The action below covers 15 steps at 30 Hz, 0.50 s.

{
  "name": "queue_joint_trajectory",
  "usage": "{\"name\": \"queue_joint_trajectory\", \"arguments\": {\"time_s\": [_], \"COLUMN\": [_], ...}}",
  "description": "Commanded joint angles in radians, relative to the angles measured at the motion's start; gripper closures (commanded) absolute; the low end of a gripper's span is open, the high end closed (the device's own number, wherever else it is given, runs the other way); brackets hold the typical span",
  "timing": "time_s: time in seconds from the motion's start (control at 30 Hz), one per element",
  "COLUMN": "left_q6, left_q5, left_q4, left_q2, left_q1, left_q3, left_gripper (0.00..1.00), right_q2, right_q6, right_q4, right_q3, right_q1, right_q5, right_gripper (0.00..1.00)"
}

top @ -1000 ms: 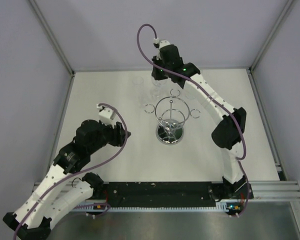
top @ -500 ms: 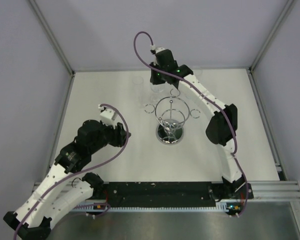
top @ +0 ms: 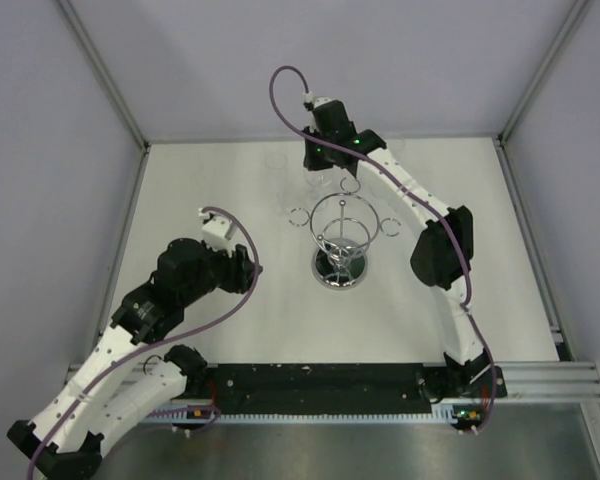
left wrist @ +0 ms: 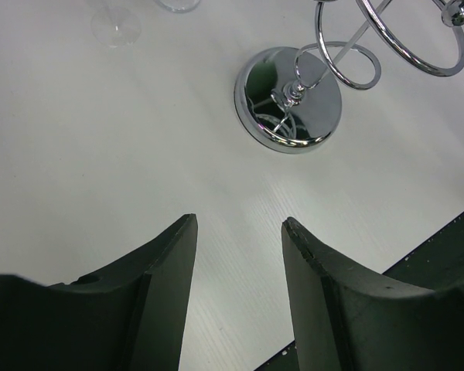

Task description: Take the wine glass off the wine glass rack

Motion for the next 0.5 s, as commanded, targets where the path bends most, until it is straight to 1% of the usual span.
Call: {"name": "queue_joint_trajectory", "arguments": {"time_s": [0.0,0.17,0.2,0.3,0.37,0.47], "left_q6": [0.015,0.017,0.017,0.017,0.017,0.019], "left_q5": [0.0,0.001,0.003,0.001,-0.002,-0.006], "left_q4": [0.048,0.047,0.047,0.047,0.047,0.045], "left_q2": [0.006,0.009,0.009,0.01,0.007,0.009], "left_q1": [0.002,0.002,0.001,0.001,0.001,0.002], "left_q3": [0.003,0.001,0.001,0.001,0.001,0.001], "left_gripper": [0.46,0.46,0.46,0.46,0.46,0.46], "right_q2": [-0.003,0.012,0.014,0.015,0.015,0.012], "right_q6": [-0.001,0.009,0.009,0.012,0.012,0.014], "right_q4": [0.04,0.04,0.04,0.04,0.042,0.042], "right_q3": [0.065,0.066,0.068,0.069,0.072,0.08], "right_q1": [-0.013,-0.016,-0.016,-0.016,-0.017,-0.017], "right_q5": [-0.002,-0.012,-0.014,-0.017,-0.018,-0.018], "right_gripper": [1.0,1.0,0.98,0.91,0.82,0.73]}}
